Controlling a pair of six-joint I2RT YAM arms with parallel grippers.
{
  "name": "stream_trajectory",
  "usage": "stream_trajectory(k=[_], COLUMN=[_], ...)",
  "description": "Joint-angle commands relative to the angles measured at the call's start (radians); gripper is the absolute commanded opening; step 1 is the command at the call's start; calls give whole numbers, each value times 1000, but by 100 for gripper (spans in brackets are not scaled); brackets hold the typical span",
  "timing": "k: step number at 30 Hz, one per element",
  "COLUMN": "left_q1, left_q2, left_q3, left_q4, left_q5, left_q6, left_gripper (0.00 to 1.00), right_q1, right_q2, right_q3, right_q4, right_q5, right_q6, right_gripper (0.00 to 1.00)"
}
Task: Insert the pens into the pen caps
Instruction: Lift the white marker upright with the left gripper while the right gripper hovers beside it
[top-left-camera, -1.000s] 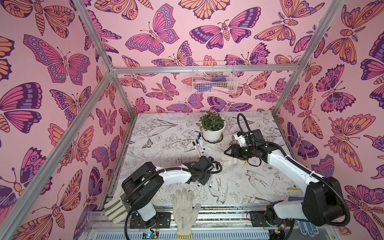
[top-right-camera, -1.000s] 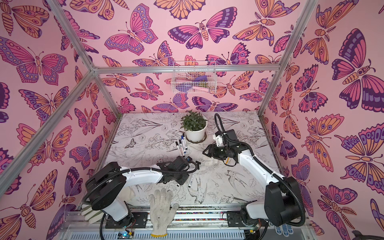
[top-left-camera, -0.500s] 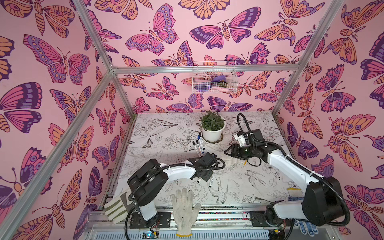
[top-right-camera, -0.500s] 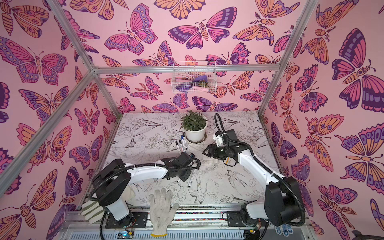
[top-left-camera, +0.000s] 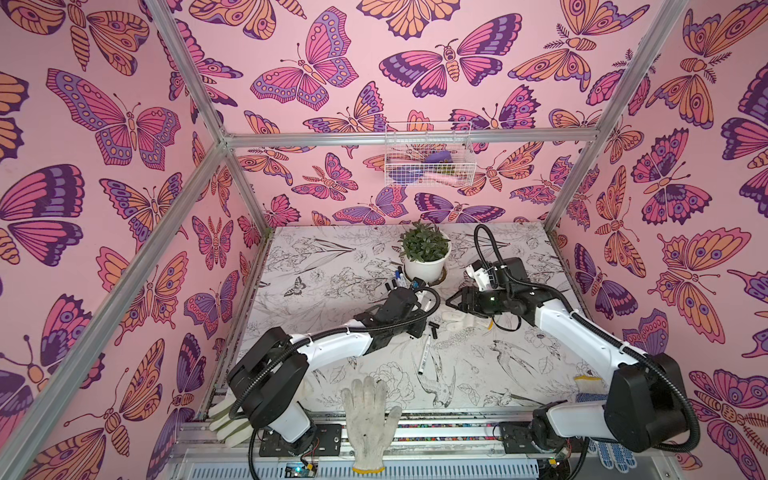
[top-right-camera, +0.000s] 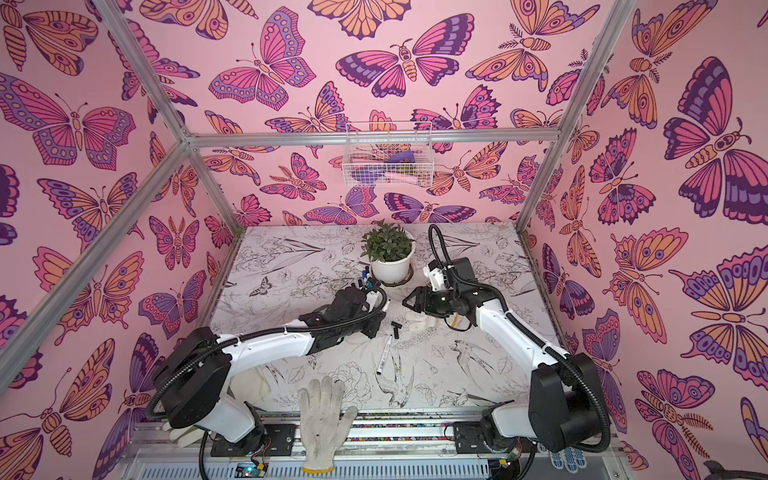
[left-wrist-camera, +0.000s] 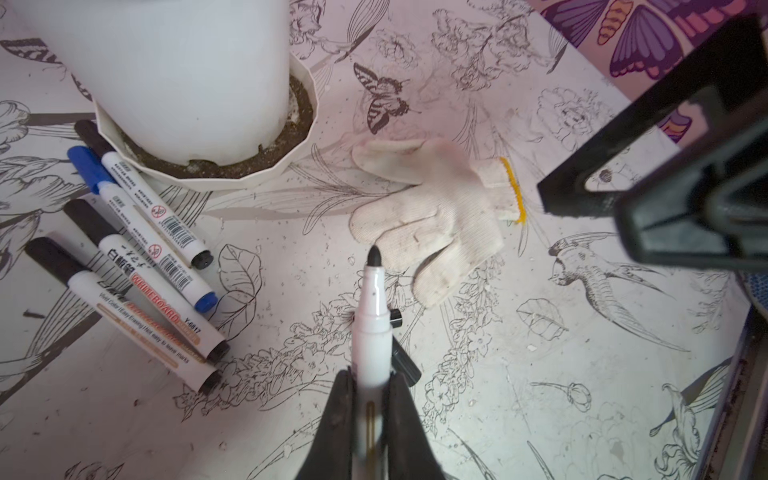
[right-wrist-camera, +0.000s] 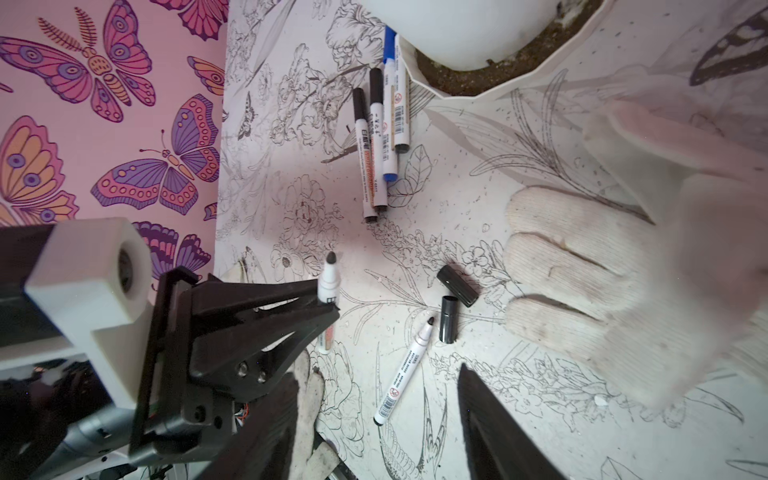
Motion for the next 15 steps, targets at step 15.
stream_trajectory(k=[15], left_q1=[-13], left_q2=[-55], left_q3=[-83], left_q4=[206], left_q5=[133], left_q6=[19], left_gripper=[0], right_q1=[71], right_q2=[16], right_q3=[23], right_q4=[9], right_q5=[-43], right_q6=[-41], right_gripper=[61])
